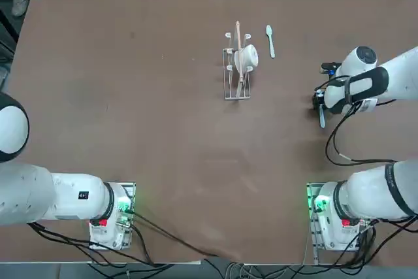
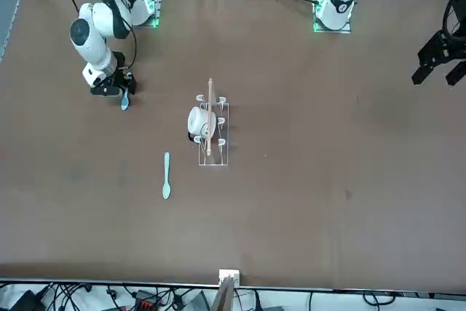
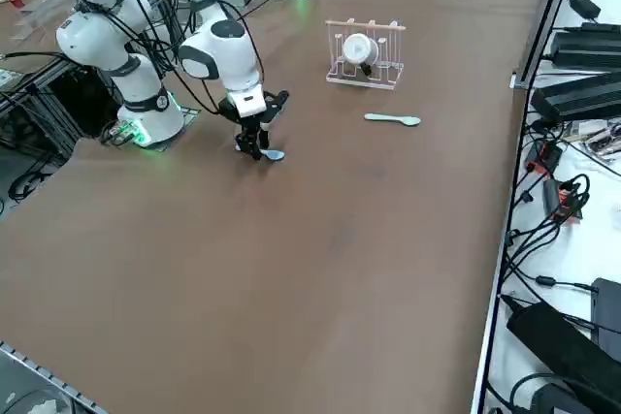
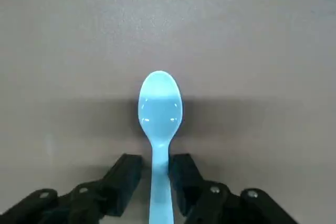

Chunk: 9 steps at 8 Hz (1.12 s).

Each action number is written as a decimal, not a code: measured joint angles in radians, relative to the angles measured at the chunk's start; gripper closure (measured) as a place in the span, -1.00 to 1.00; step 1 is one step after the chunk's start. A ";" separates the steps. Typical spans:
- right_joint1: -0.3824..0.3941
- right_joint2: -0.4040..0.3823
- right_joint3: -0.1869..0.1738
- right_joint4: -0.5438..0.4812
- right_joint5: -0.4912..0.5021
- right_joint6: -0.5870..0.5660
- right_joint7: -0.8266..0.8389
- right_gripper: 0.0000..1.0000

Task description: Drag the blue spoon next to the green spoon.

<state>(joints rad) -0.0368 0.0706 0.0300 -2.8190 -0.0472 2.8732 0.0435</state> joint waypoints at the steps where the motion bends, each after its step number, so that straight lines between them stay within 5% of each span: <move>1: 0.000 -0.001 0.000 0.000 0.000 -0.002 0.000 0.25; 5: 0.000 -0.018 -0.001 -0.001 0.000 -0.020 0.000 0.70; 9: 0.000 -0.018 -0.001 0.000 0.000 -0.021 -0.002 0.70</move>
<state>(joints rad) -0.0371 0.0521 0.0294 -2.8188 -0.0471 2.8523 0.0413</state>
